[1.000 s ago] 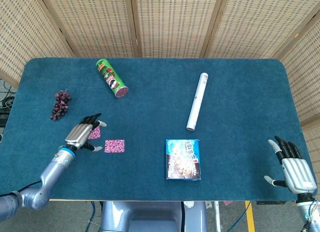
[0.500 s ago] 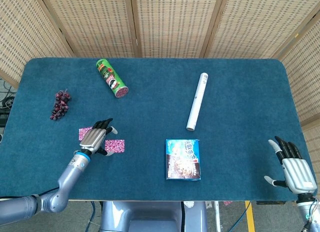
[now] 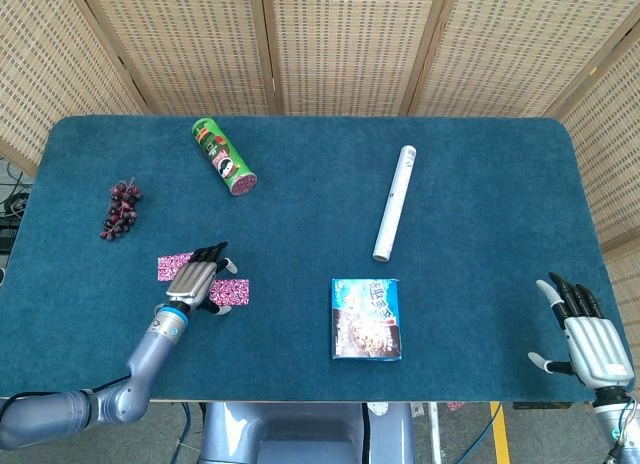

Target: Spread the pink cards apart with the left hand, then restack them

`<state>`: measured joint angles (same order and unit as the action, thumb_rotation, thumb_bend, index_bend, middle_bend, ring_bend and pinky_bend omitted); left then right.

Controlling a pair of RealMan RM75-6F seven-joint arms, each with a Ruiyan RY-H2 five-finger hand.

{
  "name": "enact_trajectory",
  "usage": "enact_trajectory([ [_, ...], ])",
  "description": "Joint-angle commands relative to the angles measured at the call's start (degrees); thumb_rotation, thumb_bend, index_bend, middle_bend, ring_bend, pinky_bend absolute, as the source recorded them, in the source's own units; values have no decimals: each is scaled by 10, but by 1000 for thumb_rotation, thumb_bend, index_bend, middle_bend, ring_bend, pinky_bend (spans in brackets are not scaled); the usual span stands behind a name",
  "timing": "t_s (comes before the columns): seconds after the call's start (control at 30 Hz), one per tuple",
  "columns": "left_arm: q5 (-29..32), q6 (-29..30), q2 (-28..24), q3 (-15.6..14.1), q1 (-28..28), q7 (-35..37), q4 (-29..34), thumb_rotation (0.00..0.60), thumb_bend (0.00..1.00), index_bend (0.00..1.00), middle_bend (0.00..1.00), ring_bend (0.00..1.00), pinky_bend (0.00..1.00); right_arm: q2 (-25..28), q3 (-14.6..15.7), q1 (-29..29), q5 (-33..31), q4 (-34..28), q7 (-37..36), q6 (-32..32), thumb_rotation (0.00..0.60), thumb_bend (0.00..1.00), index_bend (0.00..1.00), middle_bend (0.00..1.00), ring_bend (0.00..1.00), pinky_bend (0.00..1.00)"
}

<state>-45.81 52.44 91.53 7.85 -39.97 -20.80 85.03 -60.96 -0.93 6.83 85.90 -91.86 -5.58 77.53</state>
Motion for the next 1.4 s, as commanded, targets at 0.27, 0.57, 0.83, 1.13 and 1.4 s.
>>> enact_trajectory([
  [0.27,10,-3,9,-4,-2,-4,-12,600,173,325,0,0,0,1,0,0,0,0,-4,-1,600,0,0,0,0,0],
  [0.57,13,-5,15,-7,-1,-1,-23,600,179,337,0,0,0,1,1,0,0,0,-4,-1,600,0,0,0,0,0],
  [0.83,14,1,19,-7,1,-5,-26,600,224,477,0,0,0,2,1,1,0,0,-5,-3,600,0,0,0,0,0],
  [1.13,18,5,16,-4,1,-9,-25,600,246,492,0,0,0,3,2,1,1,0,-7,-4,600,0,0,0,0,0],
  [1.4,21,9,-4,4,2,-10,-16,600,245,492,0,0,0,3,2,2,1,0,-7,-5,600,0,0,0,0,0],
])
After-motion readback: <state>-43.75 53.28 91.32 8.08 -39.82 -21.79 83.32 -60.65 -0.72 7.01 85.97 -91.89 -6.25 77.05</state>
